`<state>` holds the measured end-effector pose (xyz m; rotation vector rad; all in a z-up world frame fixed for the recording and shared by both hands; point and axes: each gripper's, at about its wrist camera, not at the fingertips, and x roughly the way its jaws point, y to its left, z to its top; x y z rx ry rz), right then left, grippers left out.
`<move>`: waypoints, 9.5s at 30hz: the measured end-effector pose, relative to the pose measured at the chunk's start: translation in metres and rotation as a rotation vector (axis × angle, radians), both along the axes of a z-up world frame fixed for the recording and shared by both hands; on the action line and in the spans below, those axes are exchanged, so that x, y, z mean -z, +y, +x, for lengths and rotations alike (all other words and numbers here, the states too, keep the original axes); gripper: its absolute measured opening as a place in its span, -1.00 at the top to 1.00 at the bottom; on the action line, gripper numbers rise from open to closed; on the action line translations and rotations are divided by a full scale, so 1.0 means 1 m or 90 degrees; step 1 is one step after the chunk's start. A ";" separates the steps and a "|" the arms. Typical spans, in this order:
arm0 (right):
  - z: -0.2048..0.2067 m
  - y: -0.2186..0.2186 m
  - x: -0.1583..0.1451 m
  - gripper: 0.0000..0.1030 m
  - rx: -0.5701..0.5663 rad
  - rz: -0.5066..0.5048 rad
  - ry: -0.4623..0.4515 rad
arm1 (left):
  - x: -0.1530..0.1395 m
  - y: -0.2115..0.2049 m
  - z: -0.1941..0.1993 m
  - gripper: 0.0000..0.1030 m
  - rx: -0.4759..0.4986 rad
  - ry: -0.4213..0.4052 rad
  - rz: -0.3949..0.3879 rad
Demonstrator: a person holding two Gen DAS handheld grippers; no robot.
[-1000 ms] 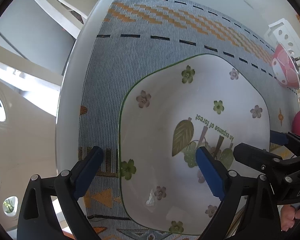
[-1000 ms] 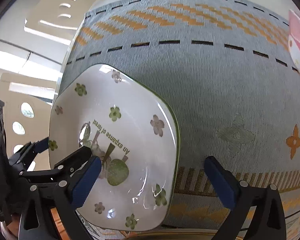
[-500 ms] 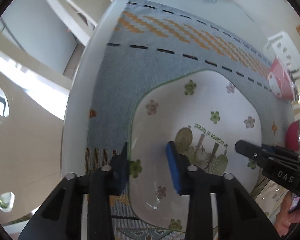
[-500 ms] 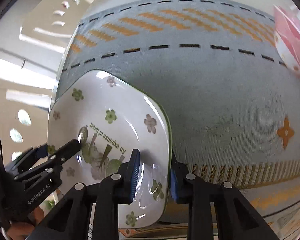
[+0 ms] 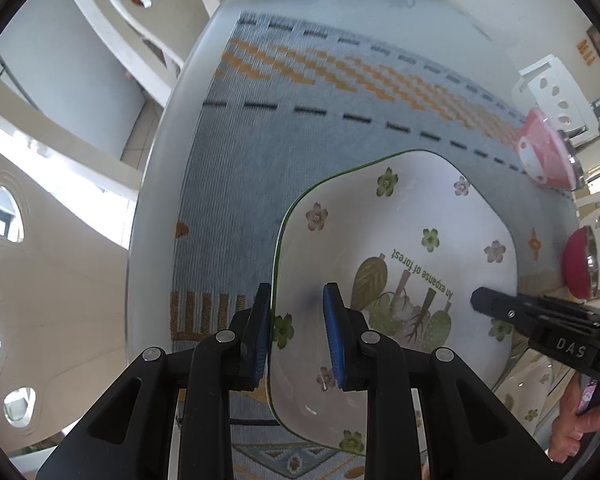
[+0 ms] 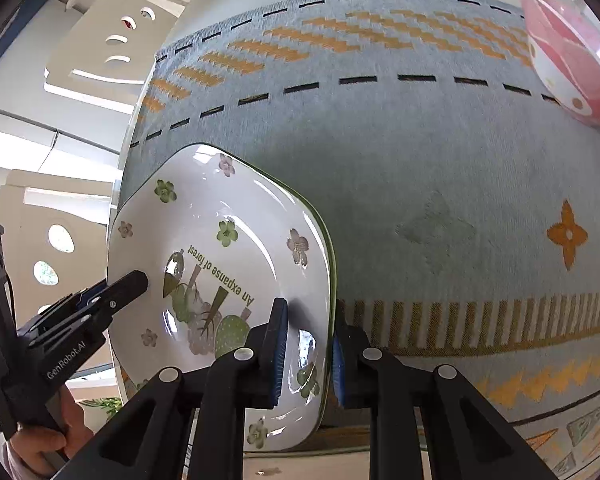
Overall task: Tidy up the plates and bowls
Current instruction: 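Lift the hexagonal plate with both grippers and carry it toward the plate stack, then lower the hexagonal plate onto the stack and open both grippers, then move both grippers to the rim of the pink-outside steel bowl, then close both grippers on the steel bowl rim and lift it, then carry the steel bowl with both grippers toward the pink bowl and lower it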
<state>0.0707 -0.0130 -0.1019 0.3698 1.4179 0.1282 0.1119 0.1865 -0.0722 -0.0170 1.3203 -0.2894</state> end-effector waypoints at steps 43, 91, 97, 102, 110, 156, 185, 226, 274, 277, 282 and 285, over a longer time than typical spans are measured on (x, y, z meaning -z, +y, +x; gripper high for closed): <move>-0.132 -0.074 -0.059 0.64 0.067 0.025 -0.054 | -0.058 -0.073 -0.125 0.58 0.034 -0.061 -0.040; -0.177 -0.089 -0.034 0.63 0.060 0.029 -0.018 | -0.041 -0.113 -0.184 0.52 0.093 -0.061 -0.014; -0.179 -0.093 -0.037 0.63 0.058 0.024 -0.016 | -0.038 -0.103 -0.178 0.52 0.066 -0.040 -0.011; -0.182 -0.106 -0.044 0.63 0.064 0.035 -0.024 | -0.036 -0.076 -0.167 0.35 0.000 -0.019 -0.004; -0.189 -0.118 -0.027 0.55 0.092 0.042 0.032 | -0.024 -0.056 -0.161 0.34 -0.037 0.034 -0.020; -0.210 -0.151 -0.069 -0.10 0.106 0.077 0.002 | -0.070 -0.174 -0.142 0.19 0.089 -0.018 0.056; -0.169 -0.286 -0.073 -0.10 0.201 0.047 0.014 | -0.073 -0.351 -0.089 0.16 0.200 -0.003 -0.012; -0.078 -0.376 -0.002 0.71 0.171 0.090 0.085 | 0.012 -0.426 -0.064 0.71 0.102 0.077 0.012; 0.029 -0.325 -0.099 0.73 0.109 0.068 -0.015 | -0.095 -0.374 0.041 0.73 0.061 -0.056 0.012; 0.039 -0.325 -0.101 0.73 0.102 0.071 -0.021 | -0.095 -0.373 0.048 0.73 0.056 -0.060 0.005; 0.049 -0.329 -0.104 0.72 0.100 0.063 -0.026 | -0.087 -0.376 0.053 0.72 0.054 -0.057 0.005; 0.054 -0.330 -0.103 0.72 0.101 0.061 -0.022 | -0.083 -0.376 0.056 0.72 0.050 -0.055 0.004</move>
